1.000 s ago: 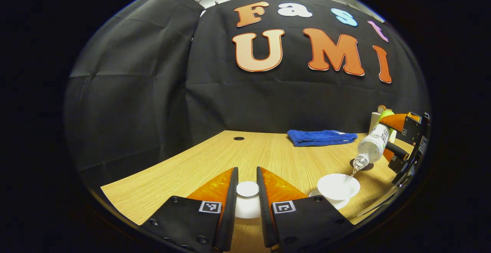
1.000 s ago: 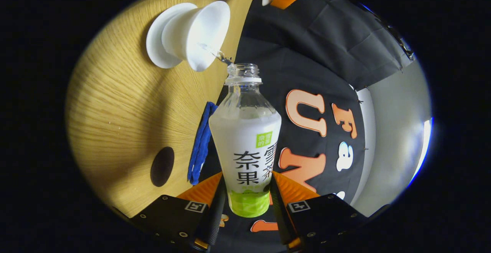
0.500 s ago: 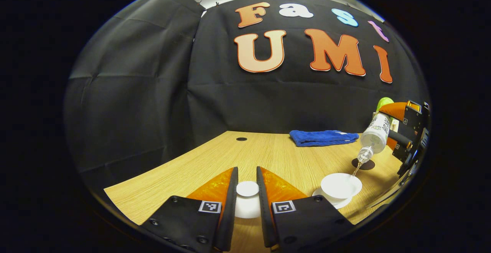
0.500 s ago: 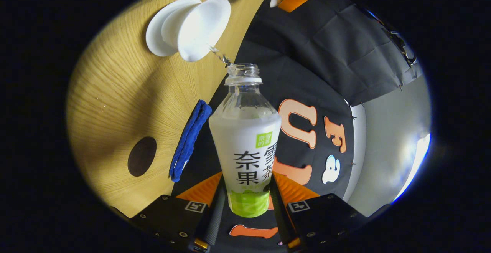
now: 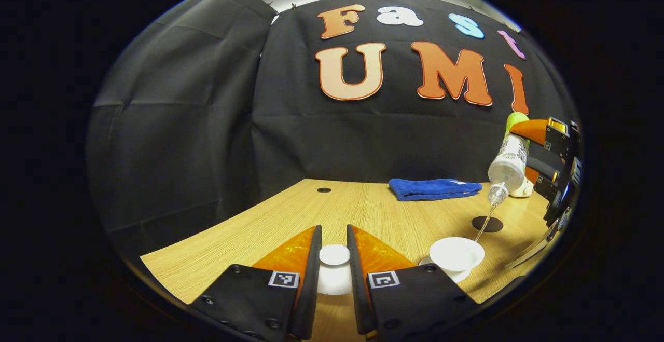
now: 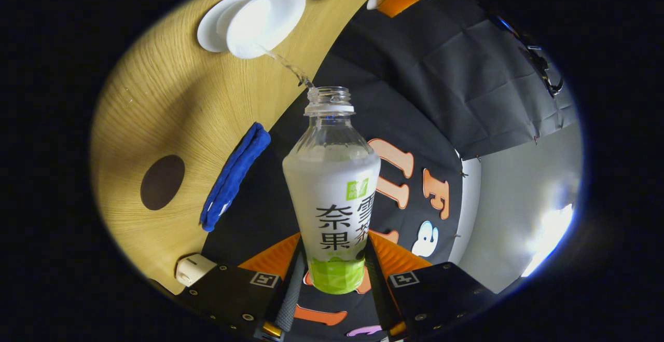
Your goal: Open the teacup lid with one hand, grasp the water bottle and pour water into the teacup with the other hand; after pouring, place the water bottle on the coaster and then close the teacup lid.
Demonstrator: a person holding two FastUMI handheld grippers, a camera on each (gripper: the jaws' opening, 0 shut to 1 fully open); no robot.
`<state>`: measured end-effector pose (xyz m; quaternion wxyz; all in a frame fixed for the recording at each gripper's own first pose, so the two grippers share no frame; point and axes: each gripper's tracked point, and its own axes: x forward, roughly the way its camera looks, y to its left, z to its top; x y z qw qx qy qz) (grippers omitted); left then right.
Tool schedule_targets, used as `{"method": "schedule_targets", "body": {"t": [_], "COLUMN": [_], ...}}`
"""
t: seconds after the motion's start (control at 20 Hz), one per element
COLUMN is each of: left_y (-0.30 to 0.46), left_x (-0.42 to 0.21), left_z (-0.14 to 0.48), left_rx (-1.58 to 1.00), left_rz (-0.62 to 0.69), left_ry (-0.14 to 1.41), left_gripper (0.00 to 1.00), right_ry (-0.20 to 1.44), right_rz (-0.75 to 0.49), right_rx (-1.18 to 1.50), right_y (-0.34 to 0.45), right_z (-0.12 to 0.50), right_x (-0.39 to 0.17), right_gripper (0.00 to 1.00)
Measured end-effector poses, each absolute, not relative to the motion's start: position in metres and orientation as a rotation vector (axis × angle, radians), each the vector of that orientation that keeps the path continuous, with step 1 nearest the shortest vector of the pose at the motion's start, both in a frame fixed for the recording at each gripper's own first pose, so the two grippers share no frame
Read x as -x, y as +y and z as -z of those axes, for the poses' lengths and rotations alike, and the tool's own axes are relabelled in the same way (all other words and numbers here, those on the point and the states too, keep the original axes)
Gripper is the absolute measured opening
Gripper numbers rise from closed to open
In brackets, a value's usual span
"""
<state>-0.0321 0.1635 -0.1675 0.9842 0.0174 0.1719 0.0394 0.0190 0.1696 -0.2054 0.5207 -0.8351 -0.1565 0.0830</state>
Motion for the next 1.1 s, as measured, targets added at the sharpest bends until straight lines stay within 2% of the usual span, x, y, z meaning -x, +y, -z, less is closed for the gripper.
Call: {"method": "schedule_targets", "body": {"t": [0.1,0.15,0.35,0.7,0.75,0.8,0.9,1.1], "left_y": [0.163,0.165,0.163,0.159,0.160,0.161,0.159,0.153], "left_x": [0.032,0.032,0.032,0.037,0.037,0.037,0.036,0.037], "left_z": [0.166,0.164,0.163,0.174,0.175,0.175,0.174,0.172], "left_rx": [-0.032,-0.031,-0.037,-0.075,-0.076,-0.071,-0.061,-0.054], "left_rz": [-0.078,-0.078,-0.077,-0.075,-0.079,-0.081,-0.078,-0.066], "left_ry": [0.342,0.339,0.333,0.356,0.360,0.360,0.359,0.356], "left_gripper": [0.34,0.34,0.34,0.34,0.34,0.34,0.34,0.34], "right_ry": [-0.396,-0.406,-0.433,-0.417,-0.408,-0.400,-0.343,-0.105], "right_rz": [-0.200,-0.190,-0.181,-0.291,-0.302,-0.314,-0.348,-0.464], "right_rx": [2.008,2.012,2.010,1.990,1.986,1.979,1.926,1.625], "right_y": [0.167,0.166,0.167,0.160,0.159,0.158,0.157,0.155], "right_z": [0.206,0.206,0.212,0.198,0.198,0.197,0.199,0.189], "right_x": [-0.019,-0.020,-0.018,-0.020,-0.023,-0.024,-0.024,-0.035], "right_gripper": [0.59,0.62,0.62,0.62,0.65,0.63,0.62,0.62]}}
